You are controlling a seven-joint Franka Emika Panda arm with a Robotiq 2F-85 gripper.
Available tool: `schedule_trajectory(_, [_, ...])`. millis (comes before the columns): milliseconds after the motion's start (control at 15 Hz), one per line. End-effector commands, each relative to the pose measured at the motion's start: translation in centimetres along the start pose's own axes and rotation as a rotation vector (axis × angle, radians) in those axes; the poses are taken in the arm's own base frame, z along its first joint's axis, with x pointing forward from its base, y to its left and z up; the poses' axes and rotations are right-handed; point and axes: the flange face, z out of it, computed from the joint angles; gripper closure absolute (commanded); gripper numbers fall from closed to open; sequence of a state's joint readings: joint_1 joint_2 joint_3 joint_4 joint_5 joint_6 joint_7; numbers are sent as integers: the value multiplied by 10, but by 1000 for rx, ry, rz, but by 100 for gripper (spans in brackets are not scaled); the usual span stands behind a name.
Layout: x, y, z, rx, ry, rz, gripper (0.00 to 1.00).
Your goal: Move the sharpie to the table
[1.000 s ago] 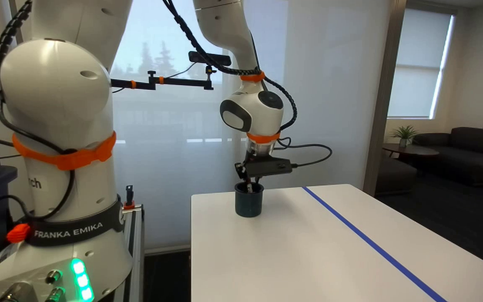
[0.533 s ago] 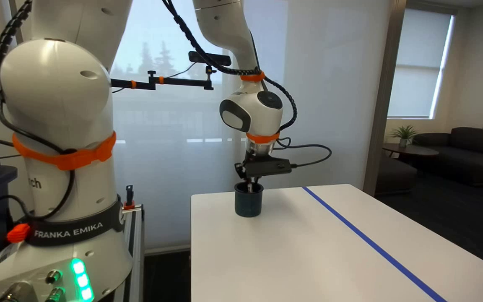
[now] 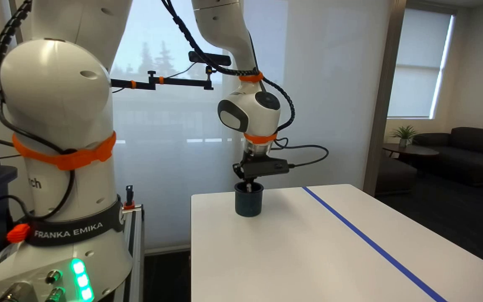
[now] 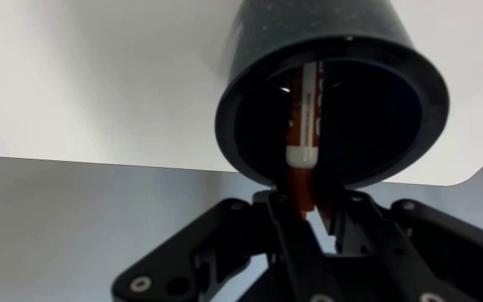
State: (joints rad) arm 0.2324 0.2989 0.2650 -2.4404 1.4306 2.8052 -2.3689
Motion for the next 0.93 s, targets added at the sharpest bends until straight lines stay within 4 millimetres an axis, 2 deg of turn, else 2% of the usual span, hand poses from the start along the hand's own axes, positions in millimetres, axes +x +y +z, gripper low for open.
schedule_trajectory(0, [4,-8,-9,-9,10,-9,95])
schedule_trajectory(867, [23,1,-77,-99,111,-19,95])
